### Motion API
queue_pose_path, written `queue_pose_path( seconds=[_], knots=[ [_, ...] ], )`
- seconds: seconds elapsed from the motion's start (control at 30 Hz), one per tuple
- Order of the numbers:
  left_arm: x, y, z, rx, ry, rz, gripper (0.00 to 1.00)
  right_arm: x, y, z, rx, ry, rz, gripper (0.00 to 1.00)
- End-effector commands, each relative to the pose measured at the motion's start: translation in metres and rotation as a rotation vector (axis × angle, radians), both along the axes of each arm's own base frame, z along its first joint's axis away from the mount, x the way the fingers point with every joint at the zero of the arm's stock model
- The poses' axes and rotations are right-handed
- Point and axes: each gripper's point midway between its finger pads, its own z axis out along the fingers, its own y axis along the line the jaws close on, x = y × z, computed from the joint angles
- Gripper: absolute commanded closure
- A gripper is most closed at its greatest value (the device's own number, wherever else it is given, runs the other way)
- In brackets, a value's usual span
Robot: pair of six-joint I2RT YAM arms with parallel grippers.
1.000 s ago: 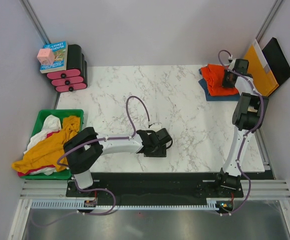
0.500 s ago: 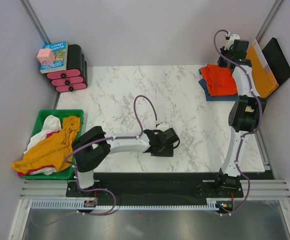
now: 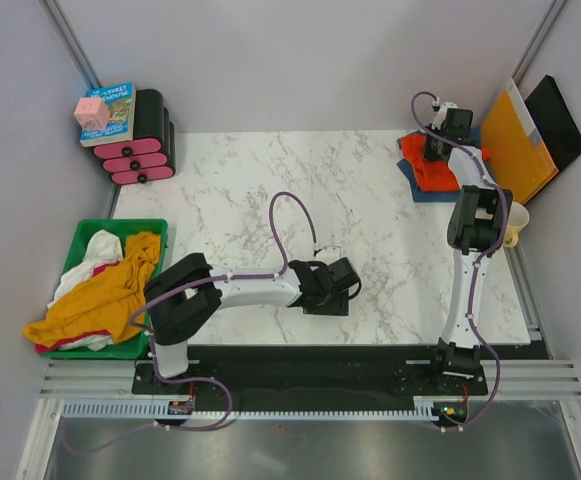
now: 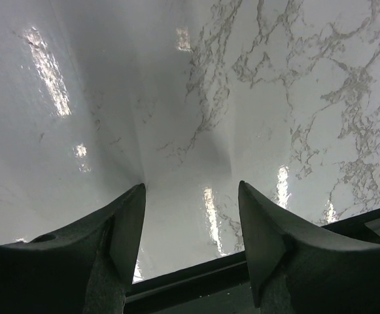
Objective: Fold and stack the t-shirts
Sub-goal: Neatly place the folded tshirt to the corner
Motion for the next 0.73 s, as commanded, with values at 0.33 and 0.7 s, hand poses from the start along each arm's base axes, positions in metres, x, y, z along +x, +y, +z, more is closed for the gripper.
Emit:
queue_pose_path(
  seconds=[0.33,0.7],
  knots=[
    [0.004,-0.01,0.037,-0.045,-0.139,-0.01,0.32,-0.081,0.069,0.263,0.071,-0.427,0.204,0.02],
    [-0.02,0.006,0.047,-0.041,-0.194,-0.058,0.34,-0.212,0.088,0.196,-0.265,-0.256,0.177,0.02]
  ],
)
